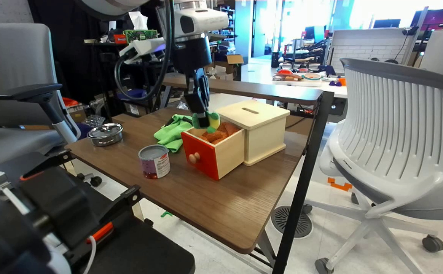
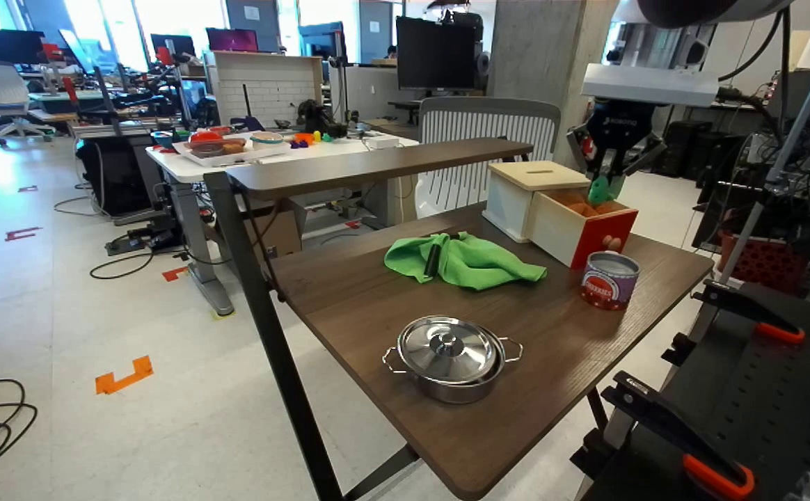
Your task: Pick up the yellow and green plush toy and put it inside the open red drawer
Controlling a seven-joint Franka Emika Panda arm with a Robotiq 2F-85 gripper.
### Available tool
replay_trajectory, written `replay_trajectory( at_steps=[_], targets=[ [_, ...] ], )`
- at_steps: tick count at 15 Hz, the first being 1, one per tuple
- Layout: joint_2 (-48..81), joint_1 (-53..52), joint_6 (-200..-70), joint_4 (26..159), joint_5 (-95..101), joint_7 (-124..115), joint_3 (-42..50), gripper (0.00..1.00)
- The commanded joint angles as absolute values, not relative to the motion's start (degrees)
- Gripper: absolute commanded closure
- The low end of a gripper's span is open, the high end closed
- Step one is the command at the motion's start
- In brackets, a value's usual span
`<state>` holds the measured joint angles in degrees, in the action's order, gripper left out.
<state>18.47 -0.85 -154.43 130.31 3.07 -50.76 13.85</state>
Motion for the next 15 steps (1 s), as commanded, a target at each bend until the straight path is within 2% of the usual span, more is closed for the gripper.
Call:
replay_trajectory(
  at_steps=[1, 3, 4, 5, 7, 13, 15],
  targets=[
    [22.0, -1.27, -154.38, 127.09, 2.73, -52.16, 14.18, 0.96],
    [23.36, -1.55, -154.12, 125.76, 2.79, -52.74, 14.41, 0.96],
    [23.84, -1.62, -153.8, 125.24, 2.76, -52.75, 14.36, 0.8],
    [24.27, -1.49, -153.41, 124.71, 2.44, -52.29, 14.02, 0.58],
    [24.71, -1.69, -153.5, 124.15, 2.32, -52.29, 14.03, 0.55],
    [24.33, -2.17, -153.46, 123.74, 2.29, -52.19, 14.11, 0.12],
    [23.21, -2.61, -153.47, 124.34, 2.58, -52.46, 14.28, 0.01]
  ],
)
